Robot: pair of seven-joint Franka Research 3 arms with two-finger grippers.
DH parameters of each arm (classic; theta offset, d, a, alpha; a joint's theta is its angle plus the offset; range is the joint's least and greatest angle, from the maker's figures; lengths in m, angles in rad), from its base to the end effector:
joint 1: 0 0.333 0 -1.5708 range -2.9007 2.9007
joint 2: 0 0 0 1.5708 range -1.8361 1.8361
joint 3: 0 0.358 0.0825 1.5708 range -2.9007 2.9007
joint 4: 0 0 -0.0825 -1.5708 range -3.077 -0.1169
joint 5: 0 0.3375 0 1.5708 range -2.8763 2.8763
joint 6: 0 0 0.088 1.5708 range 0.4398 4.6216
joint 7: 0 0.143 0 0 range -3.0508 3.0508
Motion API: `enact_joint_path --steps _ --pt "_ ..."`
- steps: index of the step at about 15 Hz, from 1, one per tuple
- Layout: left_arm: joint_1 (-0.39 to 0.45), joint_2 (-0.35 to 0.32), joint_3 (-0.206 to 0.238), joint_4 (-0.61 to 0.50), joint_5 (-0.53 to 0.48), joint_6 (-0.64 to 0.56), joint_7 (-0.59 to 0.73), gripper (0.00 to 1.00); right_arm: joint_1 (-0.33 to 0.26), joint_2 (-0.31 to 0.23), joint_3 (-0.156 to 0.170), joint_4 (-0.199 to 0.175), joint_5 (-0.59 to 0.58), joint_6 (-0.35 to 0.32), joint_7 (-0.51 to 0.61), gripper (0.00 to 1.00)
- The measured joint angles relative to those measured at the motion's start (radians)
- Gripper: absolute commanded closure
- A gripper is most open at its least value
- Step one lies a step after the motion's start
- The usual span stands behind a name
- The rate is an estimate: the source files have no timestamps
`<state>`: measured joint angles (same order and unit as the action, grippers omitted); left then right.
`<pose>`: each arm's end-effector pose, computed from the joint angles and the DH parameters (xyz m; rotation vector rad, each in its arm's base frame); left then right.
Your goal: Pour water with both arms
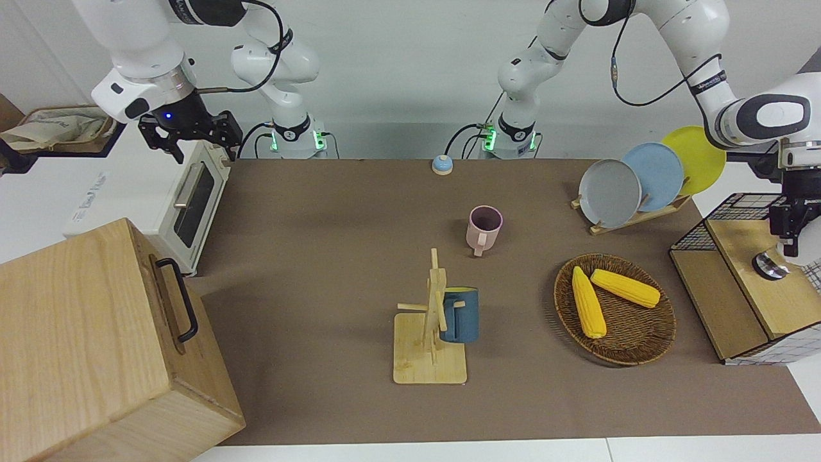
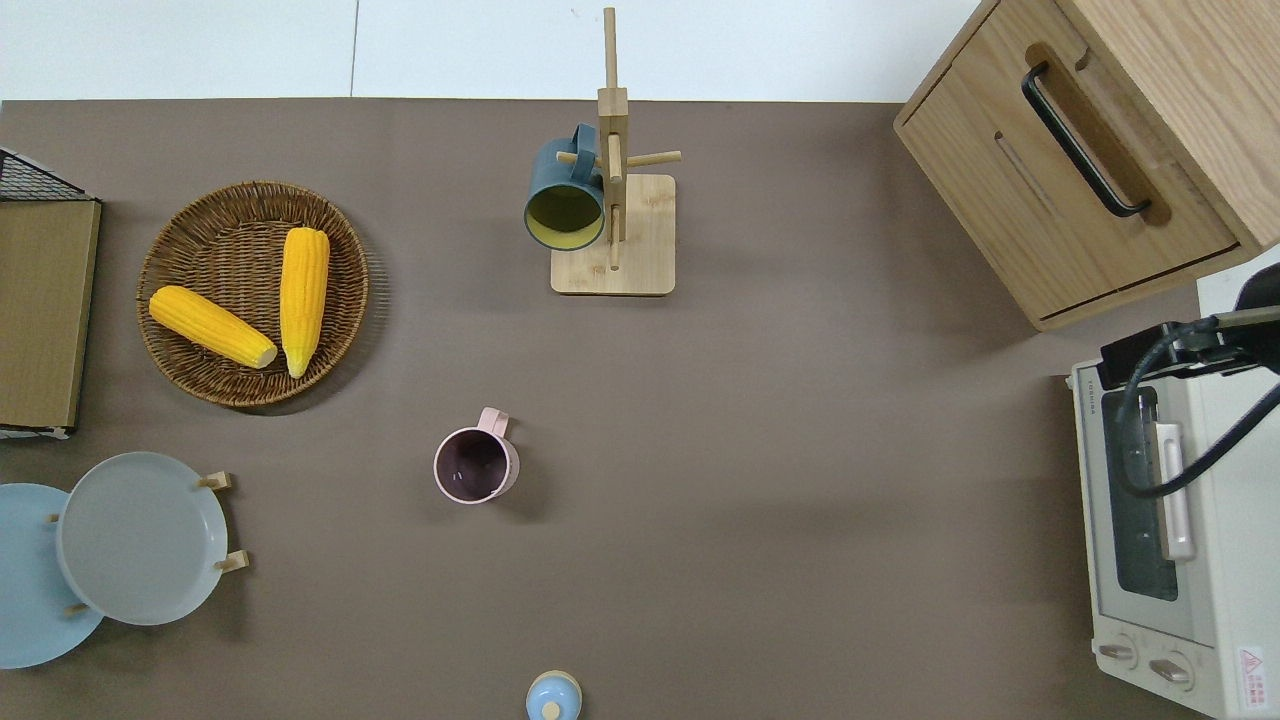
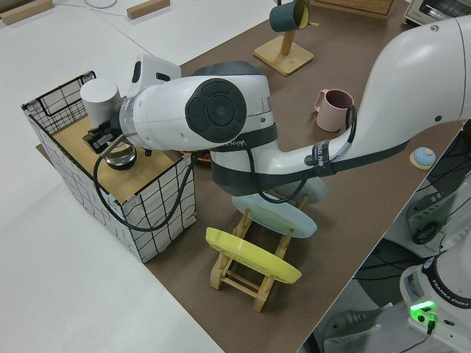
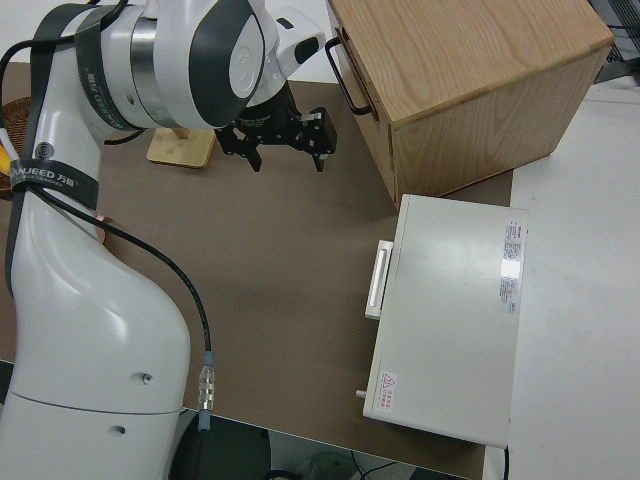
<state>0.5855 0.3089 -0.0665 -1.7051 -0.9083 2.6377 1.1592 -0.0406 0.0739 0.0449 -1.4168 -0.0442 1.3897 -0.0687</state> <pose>0.5855 0.3484 0.5116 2.8125 0.0661 1.3270 0.5117 -0.0058 0.6422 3.0986 0.1043 -0.1585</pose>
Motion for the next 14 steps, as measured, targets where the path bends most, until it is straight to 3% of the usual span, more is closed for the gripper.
enact_joint_path --steps 9,11,14 --pt "0.014 -0.001 0.000 0.043 0.007 -0.006 -0.013 0.01 0.000 0.000 0.000 0.000 0.000 0.000 0.000 0.009" --pt "0.022 -0.001 0.000 0.057 0.066 -0.039 -0.079 0.01 0.000 0.000 0.000 0.000 0.000 0.000 0.000 0.009" --pt "0.047 -0.004 0.002 0.121 0.221 -0.179 -0.256 0.01 0.000 0.000 0.000 0.000 0.000 0.000 0.000 0.009"
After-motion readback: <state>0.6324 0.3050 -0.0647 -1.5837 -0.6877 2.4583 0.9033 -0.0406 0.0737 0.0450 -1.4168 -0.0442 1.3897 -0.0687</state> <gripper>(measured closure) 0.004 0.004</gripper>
